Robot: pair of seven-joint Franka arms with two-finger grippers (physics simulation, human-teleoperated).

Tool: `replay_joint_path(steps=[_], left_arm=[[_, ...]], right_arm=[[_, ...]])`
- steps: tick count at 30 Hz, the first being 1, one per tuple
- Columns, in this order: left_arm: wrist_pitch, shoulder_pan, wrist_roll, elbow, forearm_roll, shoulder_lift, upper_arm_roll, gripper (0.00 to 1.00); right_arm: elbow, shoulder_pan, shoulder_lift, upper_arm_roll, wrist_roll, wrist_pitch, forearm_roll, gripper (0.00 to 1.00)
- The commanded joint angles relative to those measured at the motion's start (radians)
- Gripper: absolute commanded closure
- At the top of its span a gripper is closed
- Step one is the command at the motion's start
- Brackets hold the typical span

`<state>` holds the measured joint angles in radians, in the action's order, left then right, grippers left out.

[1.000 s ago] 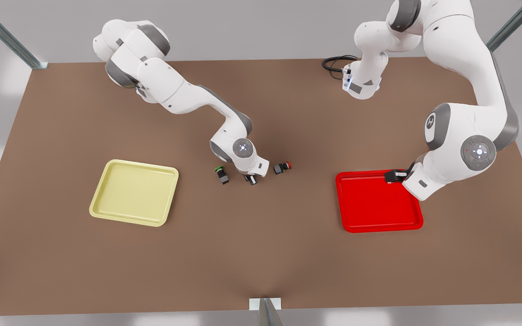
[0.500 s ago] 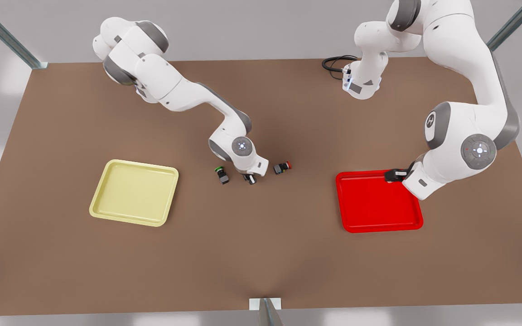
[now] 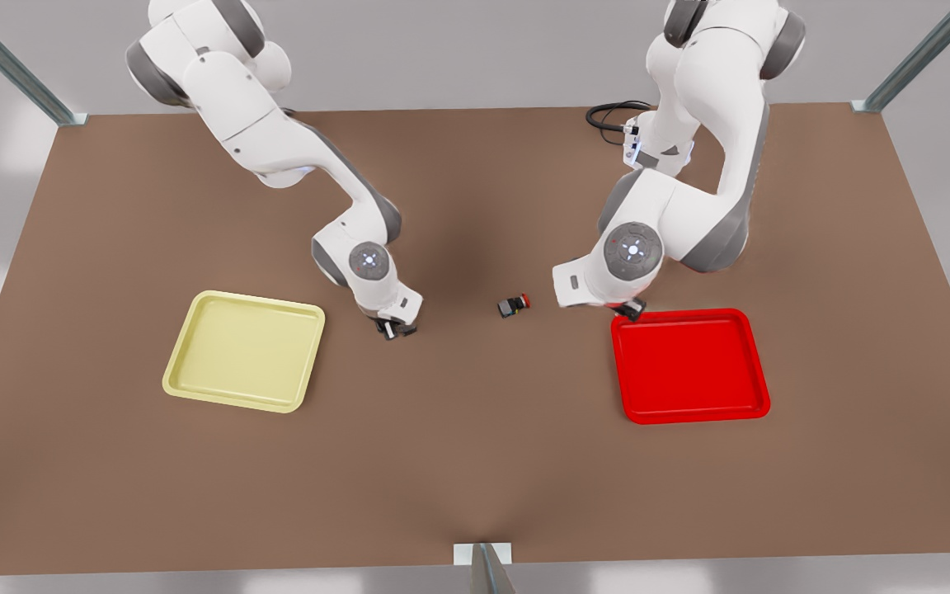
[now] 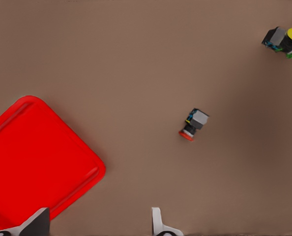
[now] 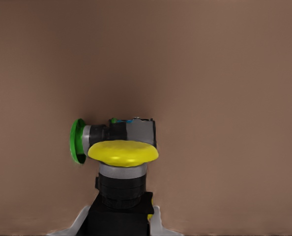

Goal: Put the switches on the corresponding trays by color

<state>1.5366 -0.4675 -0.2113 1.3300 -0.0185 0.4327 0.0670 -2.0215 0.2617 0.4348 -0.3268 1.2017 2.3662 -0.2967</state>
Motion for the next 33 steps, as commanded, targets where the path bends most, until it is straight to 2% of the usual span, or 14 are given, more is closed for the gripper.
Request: replay_joint_path(steps=[1,4,7,12,19,21,22,26,27,31,33], left_arm=[[0.013,-0.025,-0.008,0.0,-0.009,0.004,-0.001,0.0],[0.088,-0.108,-0.028,0.003,-0.049,0.055,0.0,0.0],[0.238,-0.134,-0.094,0.075,-0.04,0.077,0.014,0.0],[0.283,-0.141,-0.095,0.077,-0.038,0.159,0.089,0.0],[0.418,-0.172,-0.142,0.222,-0.047,0.162,0.094,0.0],[0.459,-0.189,-0.14,0.25,-0.046,0.172,0.094,0.0],[0.462,-0.192,-0.14,0.252,-0.047,0.181,0.094,0.0],[0.505,-0.2,-0.137,0.298,-0.051,0.189,0.091,0.0],[0.527,-0.201,-0.137,0.319,-0.051,0.193,0.089,0.0],[0.579,-0.2,-0.134,0.37,-0.087,0.201,0.082,0.0],[0.58,-0.201,-0.131,0.388,-0.107,0.201,0.079,0.0]], right_arm=[[-0.009,-0.007,-0.013,0.0,0.01,0.001,-0.001,0.47],[-0.068,-0.076,-0.054,0.012,0.098,0.001,0.001,0.47],[-0.074,-0.079,-0.059,0.115,0.237,0.001,0.005,0.47],[-0.114,-0.116,-0.093,0.216,0.423,0.001,0.007,0.47],[-0.192,-0.197,-0.114,0.27,0.496,0.004,0.007,0.47],[-0.194,-0.197,-0.116,0.27,0.496,0.008,0.007,0.24],[-0.194,-0.197,-0.116,0.272,0.496,0.008,0.007,0.18],[-0.192,-0.199,-0.117,0.272,0.501,0.008,0.007,0.14],[-0.192,-0.199,-0.117,0.272,0.507,0.008,0.007,0.0],[-0.154,-0.196,-0.142,0.265,0.515,-0.005,0.021,0.0],[-0.063,-0.191,-0.166,0.268,0.452,-0.047,0.14,0.0]])
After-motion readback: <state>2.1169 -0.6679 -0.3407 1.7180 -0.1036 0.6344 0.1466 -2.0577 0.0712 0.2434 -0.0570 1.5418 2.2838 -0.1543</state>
